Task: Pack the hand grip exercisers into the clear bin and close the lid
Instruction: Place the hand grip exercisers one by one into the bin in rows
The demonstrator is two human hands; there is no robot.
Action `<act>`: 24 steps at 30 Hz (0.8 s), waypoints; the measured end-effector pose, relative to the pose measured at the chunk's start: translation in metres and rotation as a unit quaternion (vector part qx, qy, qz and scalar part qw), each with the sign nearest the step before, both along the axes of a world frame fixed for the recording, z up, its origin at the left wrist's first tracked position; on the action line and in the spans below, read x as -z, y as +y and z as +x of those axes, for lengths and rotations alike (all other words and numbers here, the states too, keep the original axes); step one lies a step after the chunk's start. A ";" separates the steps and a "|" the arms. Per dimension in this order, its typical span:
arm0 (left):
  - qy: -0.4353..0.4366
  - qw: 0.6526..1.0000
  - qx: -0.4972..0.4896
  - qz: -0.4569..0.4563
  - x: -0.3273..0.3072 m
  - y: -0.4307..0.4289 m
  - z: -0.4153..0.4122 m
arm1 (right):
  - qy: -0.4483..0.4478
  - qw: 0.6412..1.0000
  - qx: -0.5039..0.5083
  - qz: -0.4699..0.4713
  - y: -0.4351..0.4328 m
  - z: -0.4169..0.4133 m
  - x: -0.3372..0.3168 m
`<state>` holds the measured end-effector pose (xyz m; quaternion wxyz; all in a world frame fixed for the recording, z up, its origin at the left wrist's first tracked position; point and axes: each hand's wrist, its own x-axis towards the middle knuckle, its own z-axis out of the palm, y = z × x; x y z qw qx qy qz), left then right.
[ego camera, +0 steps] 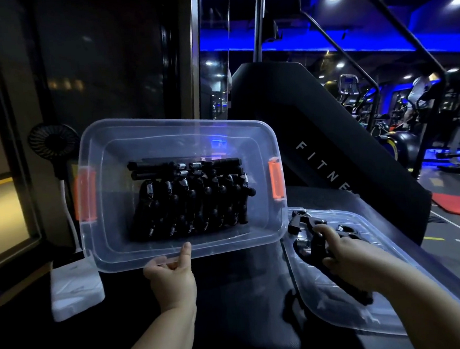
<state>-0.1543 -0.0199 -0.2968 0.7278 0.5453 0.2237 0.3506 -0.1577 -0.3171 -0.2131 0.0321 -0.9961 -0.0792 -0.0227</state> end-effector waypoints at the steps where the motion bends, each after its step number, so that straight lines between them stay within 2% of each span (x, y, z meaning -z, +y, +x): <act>1: 0.001 1.000 -0.001 0.002 0.000 0.000 0.000 | -0.001 1.000 -0.013 -0.004 0.001 0.002 -0.003; 10: -0.002 1.000 -0.001 0.001 0.000 0.001 0.000 | -0.003 0.998 -0.062 0.012 0.010 0.024 -0.011; 18: -0.005 1.000 0.001 -0.001 -0.001 0.000 -0.001 | -0.115 0.993 -0.014 0.021 0.023 0.028 -0.002; 24: -0.005 1.000 0.004 -0.006 -0.001 0.000 -0.001 | -0.098 0.995 0.004 0.004 0.023 0.023 -0.009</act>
